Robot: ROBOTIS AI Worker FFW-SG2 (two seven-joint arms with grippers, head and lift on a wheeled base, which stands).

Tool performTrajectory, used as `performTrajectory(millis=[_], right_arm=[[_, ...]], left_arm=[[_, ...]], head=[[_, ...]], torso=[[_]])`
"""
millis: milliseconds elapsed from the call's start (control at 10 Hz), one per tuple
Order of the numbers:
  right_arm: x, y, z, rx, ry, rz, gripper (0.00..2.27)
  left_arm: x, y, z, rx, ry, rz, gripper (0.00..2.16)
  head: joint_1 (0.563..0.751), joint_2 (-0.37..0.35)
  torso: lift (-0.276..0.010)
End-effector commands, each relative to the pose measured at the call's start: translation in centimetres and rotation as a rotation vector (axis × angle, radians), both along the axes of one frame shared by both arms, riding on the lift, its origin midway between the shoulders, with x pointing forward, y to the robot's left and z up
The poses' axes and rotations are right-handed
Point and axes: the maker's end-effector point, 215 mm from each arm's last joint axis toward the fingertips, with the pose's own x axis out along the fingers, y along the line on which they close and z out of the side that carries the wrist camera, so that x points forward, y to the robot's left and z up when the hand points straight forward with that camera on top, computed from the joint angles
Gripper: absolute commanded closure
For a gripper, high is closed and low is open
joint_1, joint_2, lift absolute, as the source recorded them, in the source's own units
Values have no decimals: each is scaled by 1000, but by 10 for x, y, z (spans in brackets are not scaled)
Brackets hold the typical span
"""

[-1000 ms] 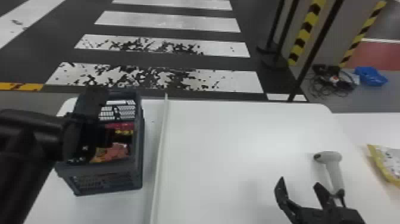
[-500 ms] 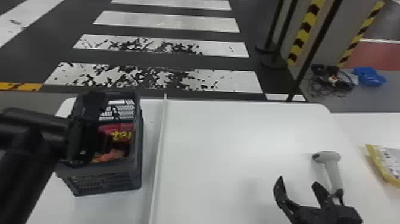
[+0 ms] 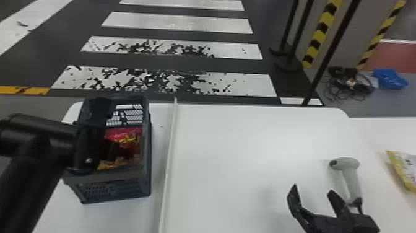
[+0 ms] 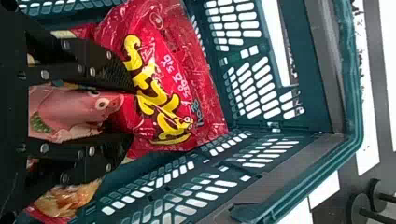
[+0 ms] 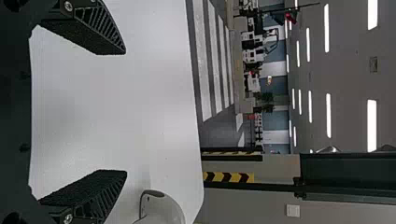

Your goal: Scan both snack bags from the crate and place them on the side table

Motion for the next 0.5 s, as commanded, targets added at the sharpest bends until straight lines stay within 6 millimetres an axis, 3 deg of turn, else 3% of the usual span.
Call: performTrajectory(millis=[0, 100, 200, 400], right_arm=[[0, 0, -1, 1, 2, -1, 83], [-1, -1, -2, 0, 5, 0, 83], [-2, -1, -4, 2, 8, -3, 83], [-1, 0, -5, 3, 9, -2, 87]], left_arm=[[8, -3, 11, -8, -55, -7, 1828], [10, -7, 21, -17, -82, -14, 1845], [8, -4, 28, -13, -87, -8, 2138], [5, 4, 41, -28, -95, 1, 2138]], head=[[695, -63], [695, -64], [695, -68], [695, -69]], torso=[[-95], [-95], [-95], [-95]])
